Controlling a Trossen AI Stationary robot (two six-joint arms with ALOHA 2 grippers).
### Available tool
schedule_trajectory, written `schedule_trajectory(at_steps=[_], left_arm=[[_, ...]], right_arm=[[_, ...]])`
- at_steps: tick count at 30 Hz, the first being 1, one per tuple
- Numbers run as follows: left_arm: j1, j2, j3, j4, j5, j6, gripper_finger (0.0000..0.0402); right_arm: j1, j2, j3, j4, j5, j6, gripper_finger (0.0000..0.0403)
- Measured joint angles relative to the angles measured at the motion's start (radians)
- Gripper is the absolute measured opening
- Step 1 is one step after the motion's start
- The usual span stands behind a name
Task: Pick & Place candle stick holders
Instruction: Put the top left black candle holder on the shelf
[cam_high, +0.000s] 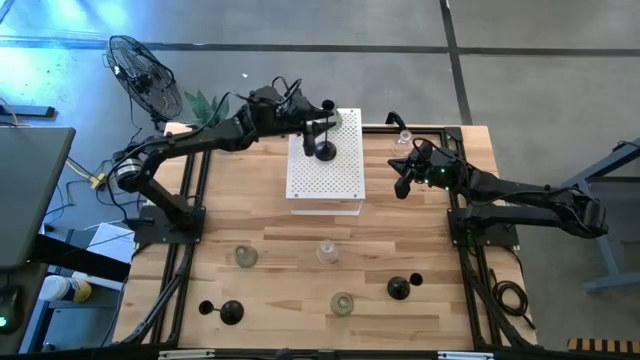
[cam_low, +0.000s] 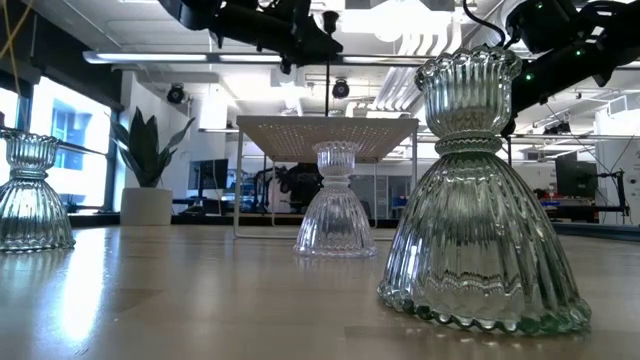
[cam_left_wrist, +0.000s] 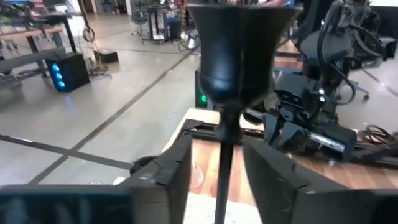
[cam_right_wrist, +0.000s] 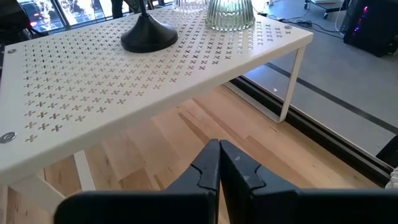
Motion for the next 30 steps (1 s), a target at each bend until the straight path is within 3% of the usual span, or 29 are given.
schedule_trajectory(at_steps=[7,11,14,16,21,24,27,30], left_arm=[[0.03,-0.117,0.071,-0.262,0.038,0.112,0.02],[0.043,-0.217,0.073,-0.458,0.037,0.129,0.0194],[0.038,-0.286,0.054,-0.584,0.025,0.146,0.016],[0.021,-0.335,-0.019,-0.557,0.031,0.154,0.0123],[-0.032,-0.439,-0.29,-0.27,0.022,0.138,0.0016],[-0.033,-0.462,-0.396,-0.145,0.044,0.068,0.002],[-0.033,-0.462,-0.424,-0.176,0.039,0.054,0.0041],[-0.034,-0.477,-0.479,-0.122,0.03,0.051,0.0032]], right_arm=[[0.0,0.0,0.0,0.0,-0.002,0.0,0.0],[0.0,0.0,0.0,0.009,-0.002,0.0,0.0],[0.0,0.009,0.0,0.072,-0.015,0.0,0.0],[0.0,0.029,0.0,0.129,-0.048,0.006,0.0],[0.03,0.132,0.032,0.242,-0.092,0.013,0.0],[0.061,0.211,0.109,0.249,-0.092,0.0,0.0],[0.076,0.28,0.191,0.246,-0.123,-0.026,0.0],[0.077,0.307,0.249,0.238,-0.163,-0.029,0.0]])
